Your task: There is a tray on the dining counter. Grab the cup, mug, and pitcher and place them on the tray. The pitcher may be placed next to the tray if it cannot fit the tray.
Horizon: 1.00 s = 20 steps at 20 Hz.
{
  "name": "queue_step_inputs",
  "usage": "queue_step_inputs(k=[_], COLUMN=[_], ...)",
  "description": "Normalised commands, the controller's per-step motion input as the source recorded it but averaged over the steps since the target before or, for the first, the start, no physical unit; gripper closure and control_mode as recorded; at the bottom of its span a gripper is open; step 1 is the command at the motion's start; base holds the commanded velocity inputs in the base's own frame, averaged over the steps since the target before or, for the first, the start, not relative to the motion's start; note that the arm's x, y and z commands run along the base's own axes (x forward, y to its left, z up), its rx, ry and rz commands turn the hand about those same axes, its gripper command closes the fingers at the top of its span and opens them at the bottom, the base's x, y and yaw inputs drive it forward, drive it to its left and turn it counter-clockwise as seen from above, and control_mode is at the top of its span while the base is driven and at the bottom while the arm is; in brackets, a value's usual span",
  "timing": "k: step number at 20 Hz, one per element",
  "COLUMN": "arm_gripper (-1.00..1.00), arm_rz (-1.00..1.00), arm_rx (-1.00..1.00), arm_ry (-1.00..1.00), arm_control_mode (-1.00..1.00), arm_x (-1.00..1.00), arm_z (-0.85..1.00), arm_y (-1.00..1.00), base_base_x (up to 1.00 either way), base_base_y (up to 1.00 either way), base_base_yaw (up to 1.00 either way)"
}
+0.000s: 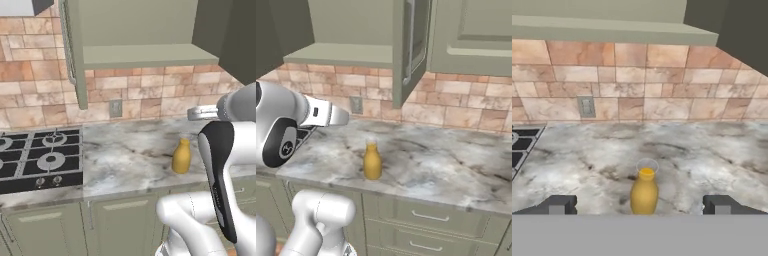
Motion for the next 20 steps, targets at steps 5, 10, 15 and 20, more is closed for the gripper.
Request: queue_step_inputs(k=[5,10,15,20], arm_gripper=[-1.00,-1.00,-1.00,-1.00], arm_rz=[0.00,0.00,0.00,0.00], arm_rx=[0.00,0.00,0.00,0.00], arm_ry=[0.00,0.00,0.00,0.00], arm_control_mode=[1.00,1.00,1.00,1.00], arm_x=[0.00,0.00,0.00,0.00], arm_z=[0.00,0.00,0.00,0.00], arm_y=[0.00,0.00,0.00,0.00], base_base_x=[0.17,0.15,0.08,0.31], base_base_y=[0.21,0.26,0.06,-0.10], base_base_yaw=[-0.24,-0.26,-0.07,0.06])
